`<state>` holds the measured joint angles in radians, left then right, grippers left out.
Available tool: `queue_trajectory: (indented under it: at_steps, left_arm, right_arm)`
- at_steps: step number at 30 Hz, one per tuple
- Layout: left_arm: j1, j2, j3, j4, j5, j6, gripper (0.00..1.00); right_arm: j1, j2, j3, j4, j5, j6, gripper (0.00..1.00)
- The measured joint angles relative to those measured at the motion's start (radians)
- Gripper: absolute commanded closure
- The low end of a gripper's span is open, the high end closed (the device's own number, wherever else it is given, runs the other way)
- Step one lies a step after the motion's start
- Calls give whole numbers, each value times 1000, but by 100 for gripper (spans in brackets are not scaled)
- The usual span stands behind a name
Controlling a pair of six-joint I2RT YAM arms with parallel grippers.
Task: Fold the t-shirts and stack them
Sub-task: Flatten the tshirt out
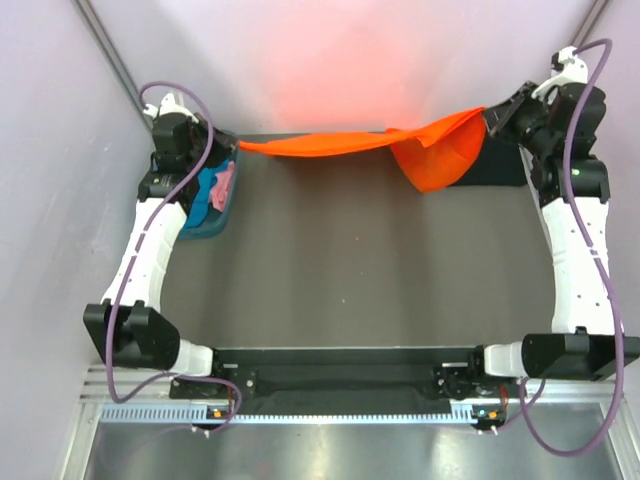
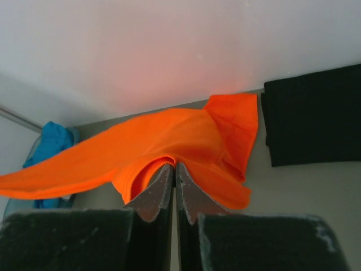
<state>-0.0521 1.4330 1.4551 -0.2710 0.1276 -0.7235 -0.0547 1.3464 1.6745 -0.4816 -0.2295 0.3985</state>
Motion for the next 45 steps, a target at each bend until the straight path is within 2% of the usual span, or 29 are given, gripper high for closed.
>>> queue_trajectory:
  at_steps: [7, 13, 20, 26, 31, 36, 39, 40, 41, 45]
  left_arm:
    - [0, -111, 27, -74, -23, 13, 100]
    - [-5, -278, 138, -118, -67, 18, 100]
    - [-74, -434, 296, -171, -130, 43, 100]
    - [-108, -459, 436, -177, -143, 42, 100]
    - [-109, -451, 413, -175, -152, 38, 100]
    - [-109, -412, 185, -138, -155, 38, 100]
    - [-109, -307, 17, -111, -171, 57, 100]
    - [-109, -223, -55, -103, -182, 72, 100]
    - [-108, -203, -69, -103, -183, 74, 100]
    - [-102, 57, -167, -106, -208, 111, 100]
  right_arm:
    - [68, -99, 27, -79, 102, -43, 100]
    - [164, -312, 138, -142, 215, -103, 100]
    - [171, -523, 385, -172, 288, -164, 100]
    - [171, -558, 465, -152, 284, -168, 100]
    - [171, -558, 315, -113, 289, -166, 100]
    - [171, -538, -1, 21, 294, -148, 100]
    - [171, -486, -212, 137, 292, -135, 100]
    - [171, -459, -279, 177, 290, -133, 100]
    - [171, -438, -332, 203, 289, -133, 100]
    - [171, -230, -494, 313, 284, -135, 100]
